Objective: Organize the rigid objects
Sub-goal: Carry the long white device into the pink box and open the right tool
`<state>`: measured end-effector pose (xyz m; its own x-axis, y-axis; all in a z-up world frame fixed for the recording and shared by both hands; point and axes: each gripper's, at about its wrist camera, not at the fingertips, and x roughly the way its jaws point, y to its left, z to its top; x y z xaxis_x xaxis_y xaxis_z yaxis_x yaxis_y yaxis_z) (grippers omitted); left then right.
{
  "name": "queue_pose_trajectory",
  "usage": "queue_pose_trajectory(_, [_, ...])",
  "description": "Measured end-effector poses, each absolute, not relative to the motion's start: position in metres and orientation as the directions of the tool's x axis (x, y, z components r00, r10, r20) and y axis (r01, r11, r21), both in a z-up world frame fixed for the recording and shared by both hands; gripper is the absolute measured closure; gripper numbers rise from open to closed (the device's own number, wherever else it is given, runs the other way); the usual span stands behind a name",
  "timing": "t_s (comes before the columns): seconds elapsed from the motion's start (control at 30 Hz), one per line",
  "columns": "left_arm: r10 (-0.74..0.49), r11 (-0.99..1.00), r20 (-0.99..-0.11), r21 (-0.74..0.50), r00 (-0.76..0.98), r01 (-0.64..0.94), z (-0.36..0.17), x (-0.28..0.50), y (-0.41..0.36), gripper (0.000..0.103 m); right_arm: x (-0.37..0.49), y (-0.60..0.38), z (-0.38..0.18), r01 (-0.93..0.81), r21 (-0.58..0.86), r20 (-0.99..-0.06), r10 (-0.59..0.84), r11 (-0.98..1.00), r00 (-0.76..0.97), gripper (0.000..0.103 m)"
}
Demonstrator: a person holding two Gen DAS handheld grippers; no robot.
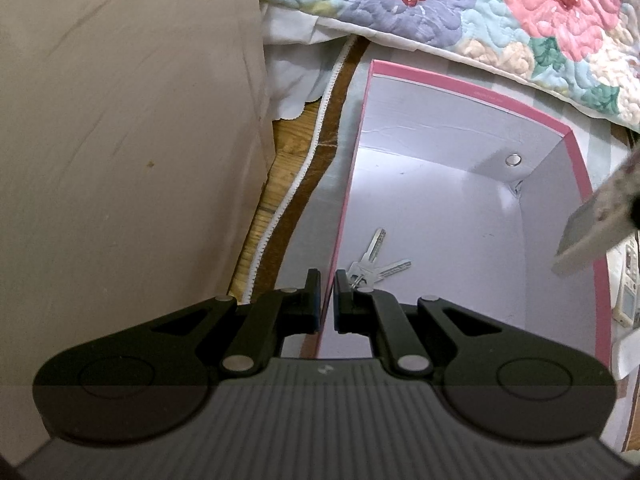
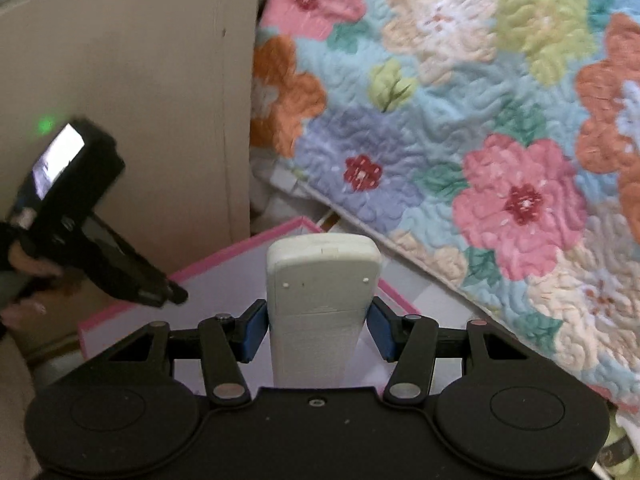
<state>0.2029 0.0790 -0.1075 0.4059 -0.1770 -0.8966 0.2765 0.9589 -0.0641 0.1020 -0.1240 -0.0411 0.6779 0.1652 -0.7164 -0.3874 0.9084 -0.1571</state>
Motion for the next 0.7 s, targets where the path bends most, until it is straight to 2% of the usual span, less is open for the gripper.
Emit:
queue_pose_trajectory(0.13, [-0.174,0.958,-0.895,-0.056,0.412,0.283,-0.107,0.201,0.078,0.098,0.118,-0.112,-0.057,-0.464,-0.300,-0.744,0.100,0.833,0.660,0.044])
queue_pose_trajectory(0.43, [-0.211,0.952,-0.886,-0.091,0.413,0.292,-0.108,0.199,0.084,0.098,0.162,-0.072,-0.115,-0.627,-0.476,-0.803,-0.014,0.617,0.596,0.044])
queue_pose_trajectory(0.57, [-0.225,0.949,-0.883,-0.101,0.413,0.300,-0.108,0.199,0.086,0.099,0.181,-0.055,-0.131,-0.684,-0.470,-0.832,-0.019,0.558,0.555,0.044])
queue_pose_trajectory(0.7, [-0.238,0.950,-0.879,-0.122,0.413,0.288,-0.109,0.199,0.089,0.099,0.196,-0.043,-0.144,-0.716,-0.444,-0.836,0.037,0.539,0.547,0.044])
